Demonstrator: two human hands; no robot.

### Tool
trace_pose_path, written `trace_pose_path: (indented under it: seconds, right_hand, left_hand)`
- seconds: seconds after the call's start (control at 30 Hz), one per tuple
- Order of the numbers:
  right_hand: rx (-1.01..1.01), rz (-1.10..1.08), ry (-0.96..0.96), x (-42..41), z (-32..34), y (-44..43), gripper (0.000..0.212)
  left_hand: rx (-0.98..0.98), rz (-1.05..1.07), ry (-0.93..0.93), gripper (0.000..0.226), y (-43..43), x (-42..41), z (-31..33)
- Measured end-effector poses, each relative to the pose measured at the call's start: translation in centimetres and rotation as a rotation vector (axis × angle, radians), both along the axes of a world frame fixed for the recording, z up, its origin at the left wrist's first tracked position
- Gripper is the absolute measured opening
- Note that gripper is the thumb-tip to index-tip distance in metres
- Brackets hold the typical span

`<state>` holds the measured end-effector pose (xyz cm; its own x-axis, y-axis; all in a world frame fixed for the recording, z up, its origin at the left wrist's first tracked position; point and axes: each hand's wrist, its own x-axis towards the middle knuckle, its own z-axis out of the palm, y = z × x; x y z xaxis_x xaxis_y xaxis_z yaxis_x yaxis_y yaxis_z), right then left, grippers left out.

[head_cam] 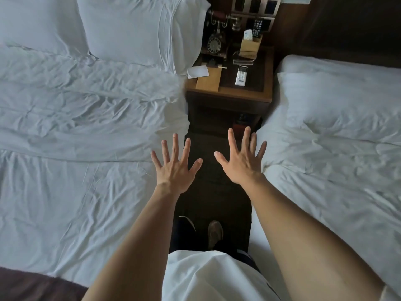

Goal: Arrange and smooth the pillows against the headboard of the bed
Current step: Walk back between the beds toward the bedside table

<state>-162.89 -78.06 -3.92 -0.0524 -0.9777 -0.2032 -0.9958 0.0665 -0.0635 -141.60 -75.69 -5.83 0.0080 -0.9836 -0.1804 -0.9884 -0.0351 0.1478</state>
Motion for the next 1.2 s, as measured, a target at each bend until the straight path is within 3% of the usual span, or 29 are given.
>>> trace_pose_path:
  seconds: [0.37,0.77,1.2]
  right_hand:
    - [0.022,0.031,0.04,2.2,-0.9,-13.7,0.09]
    - [-0.009,0.017,-0.025,8.9,1.6,-31.7,0.086]
    - [-0.068,0.129,-0.039,9.9,2.4,-48.3,0.087]
  left_hand:
    - [0.014,0.036,0.021,0.08,-14.0,2.3,-1.4]
    - [0.019,-0.004,-0.023,0.081,-32.7,9.5,1.2]
    - [-0.014,0.017,-0.06,0.08,-49.3,12.7,3.3]
